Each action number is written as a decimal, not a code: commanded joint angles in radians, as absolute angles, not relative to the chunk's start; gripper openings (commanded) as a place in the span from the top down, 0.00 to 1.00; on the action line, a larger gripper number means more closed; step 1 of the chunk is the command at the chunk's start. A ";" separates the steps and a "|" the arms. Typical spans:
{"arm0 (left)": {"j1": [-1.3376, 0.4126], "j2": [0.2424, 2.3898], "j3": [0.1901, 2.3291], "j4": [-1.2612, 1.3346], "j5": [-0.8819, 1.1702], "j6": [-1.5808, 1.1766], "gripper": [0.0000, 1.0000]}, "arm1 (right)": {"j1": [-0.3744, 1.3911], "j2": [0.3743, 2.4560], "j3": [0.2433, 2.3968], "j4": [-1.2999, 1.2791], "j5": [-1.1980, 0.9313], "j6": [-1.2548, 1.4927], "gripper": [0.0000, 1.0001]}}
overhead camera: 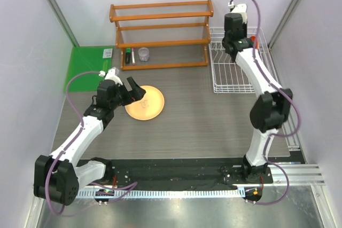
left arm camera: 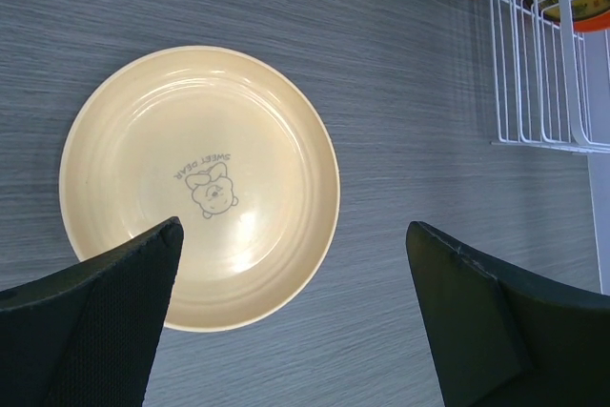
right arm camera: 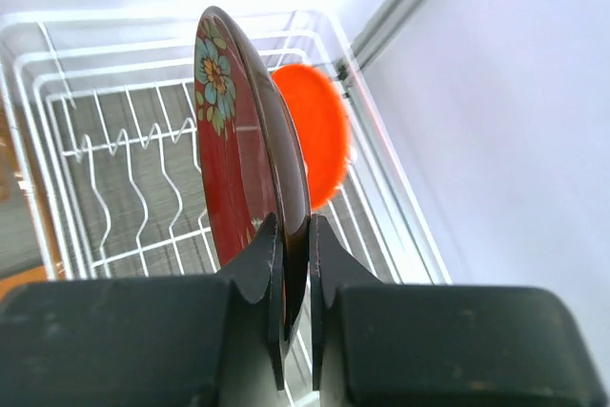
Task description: Unload the plates from the dish rack
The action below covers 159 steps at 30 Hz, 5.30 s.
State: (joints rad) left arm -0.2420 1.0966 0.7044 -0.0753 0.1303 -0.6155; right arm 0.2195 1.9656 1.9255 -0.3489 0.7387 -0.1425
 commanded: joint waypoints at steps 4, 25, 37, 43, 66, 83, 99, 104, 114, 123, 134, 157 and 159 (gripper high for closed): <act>-0.242 1.166 0.742 0.064 0.222 -0.614 0.01 | 0.247 1.596 1.657 -0.365 0.568 0.095 0.99; -0.255 1.425 0.666 0.546 0.523 -0.813 0.01 | 0.327 1.390 0.948 0.142 -0.393 0.673 0.99; -0.310 1.542 0.669 0.721 0.543 -0.891 0.05 | 0.405 1.476 0.911 0.313 -0.455 0.799 0.99; -0.341 1.611 0.687 0.765 0.538 -0.919 0.56 | 0.420 1.497 0.896 0.402 -0.502 0.857 0.99; -0.341 1.332 0.698 0.370 0.267 -0.703 1.00 | 0.382 1.474 1.017 0.092 -0.336 0.632 0.37; -0.255 1.154 0.594 0.164 -0.025 -0.601 1.00 | 0.155 1.424 1.186 -0.170 -0.229 0.440 0.34; -0.225 1.342 0.540 0.255 0.031 -0.661 0.87 | 0.046 1.607 1.558 -0.321 -0.121 0.365 0.33; -0.225 1.396 0.561 0.227 0.023 -0.664 0.75 | 0.037 1.700 1.666 -0.387 0.059 0.319 0.33; -0.225 1.404 0.592 0.137 -0.041 -0.650 0.22 | -0.020 1.868 1.807 -0.397 0.247 0.253 0.32; -0.227 1.180 0.650 0.029 0.027 -0.611 0.01 | -0.043 2.117 2.093 -0.460 0.301 0.164 0.30; -0.230 1.100 0.727 0.017 0.241 -0.589 0.01 | -0.044 2.351 2.304 -0.485 0.330 0.095 0.42; -0.245 1.160 0.704 0.040 0.215 -0.589 0.01 | 0.141 2.232 2.220 -0.335 0.757 -0.208 0.99; -0.247 1.158 0.703 0.040 0.218 -0.588 0.01 | 0.152 2.157 2.146 -0.289 0.825 -0.216 0.99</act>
